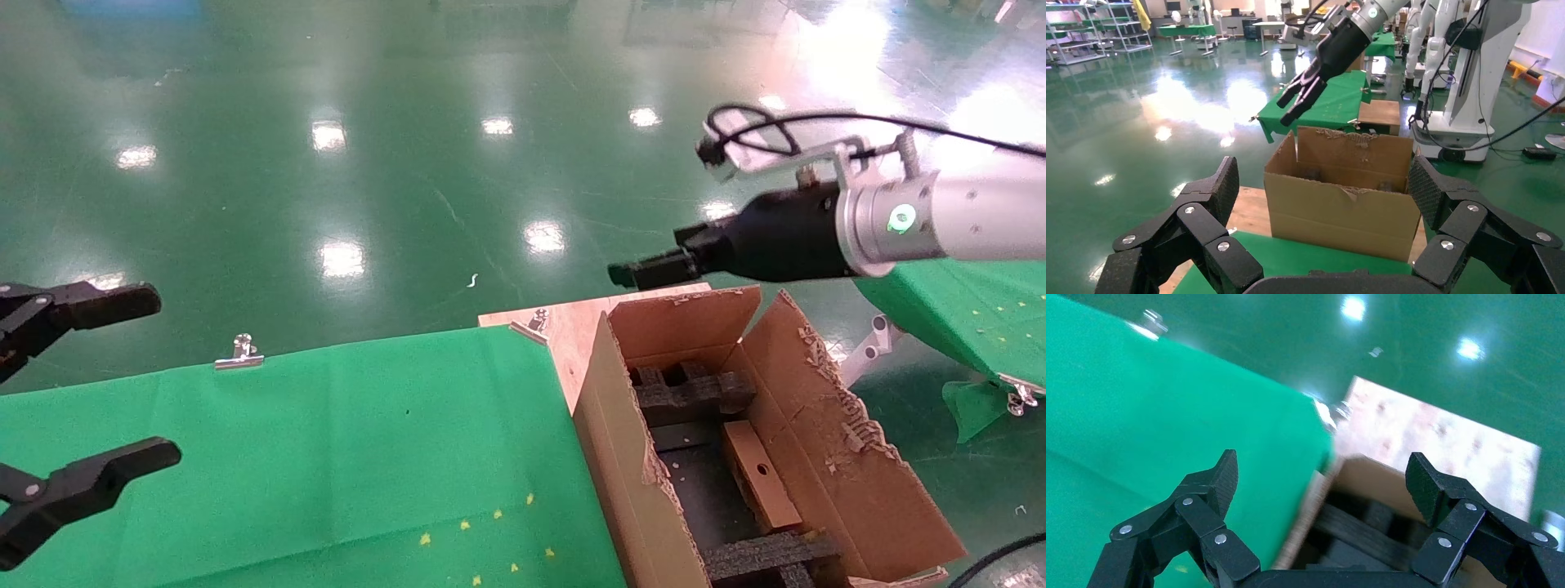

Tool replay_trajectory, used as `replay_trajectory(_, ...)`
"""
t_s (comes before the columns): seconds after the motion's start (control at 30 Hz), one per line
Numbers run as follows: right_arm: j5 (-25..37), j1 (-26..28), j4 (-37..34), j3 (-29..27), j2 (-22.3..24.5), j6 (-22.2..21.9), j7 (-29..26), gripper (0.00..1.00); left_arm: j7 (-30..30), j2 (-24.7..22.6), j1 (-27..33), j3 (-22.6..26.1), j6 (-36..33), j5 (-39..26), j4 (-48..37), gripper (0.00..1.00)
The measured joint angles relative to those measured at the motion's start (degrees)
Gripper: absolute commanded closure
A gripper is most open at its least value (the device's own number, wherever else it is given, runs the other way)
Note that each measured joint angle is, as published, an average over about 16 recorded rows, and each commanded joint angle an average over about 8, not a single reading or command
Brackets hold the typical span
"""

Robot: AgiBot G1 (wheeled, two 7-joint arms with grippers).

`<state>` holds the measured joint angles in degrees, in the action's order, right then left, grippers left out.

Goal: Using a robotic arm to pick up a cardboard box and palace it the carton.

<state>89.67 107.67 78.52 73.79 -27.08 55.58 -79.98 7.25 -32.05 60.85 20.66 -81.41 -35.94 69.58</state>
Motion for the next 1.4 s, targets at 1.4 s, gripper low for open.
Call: replay_trajectory(1.4,-22.1,-20.4,-2.3,-26.1,-3.5,13.9,31.4,0.00,0.0,0.0,0.0,0.0,0.0,0.0,0.0,0.00)
